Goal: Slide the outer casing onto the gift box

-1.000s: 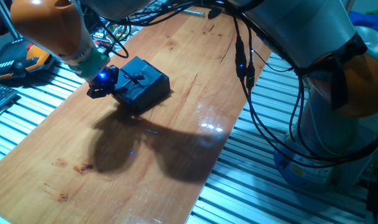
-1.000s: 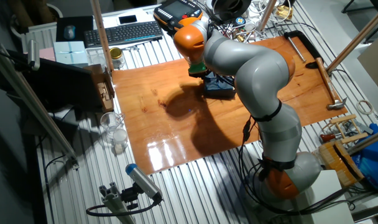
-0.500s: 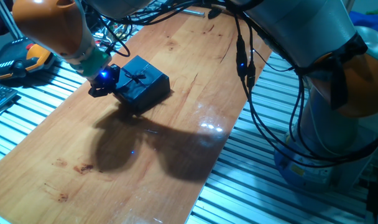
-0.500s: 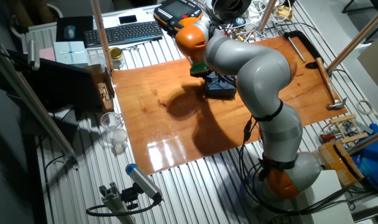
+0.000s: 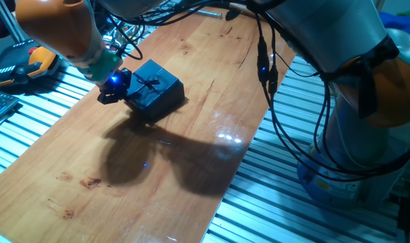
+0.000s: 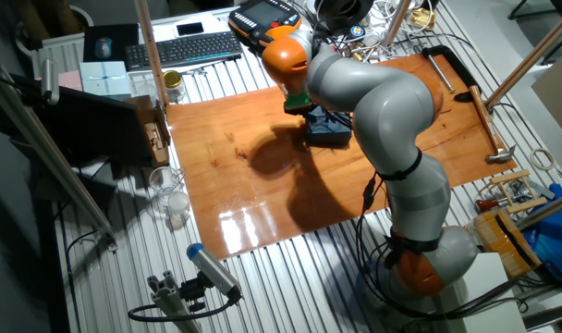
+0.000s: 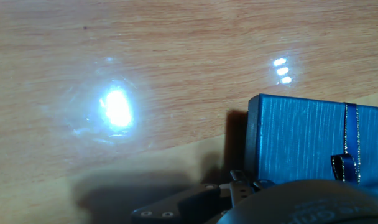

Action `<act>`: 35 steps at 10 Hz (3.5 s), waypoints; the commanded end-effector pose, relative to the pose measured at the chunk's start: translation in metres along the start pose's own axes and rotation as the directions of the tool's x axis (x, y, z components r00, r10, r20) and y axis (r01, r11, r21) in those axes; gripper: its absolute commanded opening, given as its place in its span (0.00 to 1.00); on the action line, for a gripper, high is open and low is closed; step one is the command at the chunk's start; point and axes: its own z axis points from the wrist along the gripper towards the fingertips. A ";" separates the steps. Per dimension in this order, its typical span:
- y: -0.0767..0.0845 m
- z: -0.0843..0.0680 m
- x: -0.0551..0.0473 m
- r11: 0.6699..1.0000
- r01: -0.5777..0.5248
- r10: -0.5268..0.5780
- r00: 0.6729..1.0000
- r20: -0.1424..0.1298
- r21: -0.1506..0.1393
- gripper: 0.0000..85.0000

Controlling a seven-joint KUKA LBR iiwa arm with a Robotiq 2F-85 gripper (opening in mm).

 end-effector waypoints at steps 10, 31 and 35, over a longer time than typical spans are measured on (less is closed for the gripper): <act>-0.007 -0.001 0.001 1.000 0.009 -0.009 1.000 -0.002 -0.010 0.00; -0.004 0.008 0.005 1.000 0.028 -0.028 1.000 0.011 -0.005 0.00; -0.008 0.008 0.006 0.999 0.040 -0.040 0.999 0.013 -0.004 0.00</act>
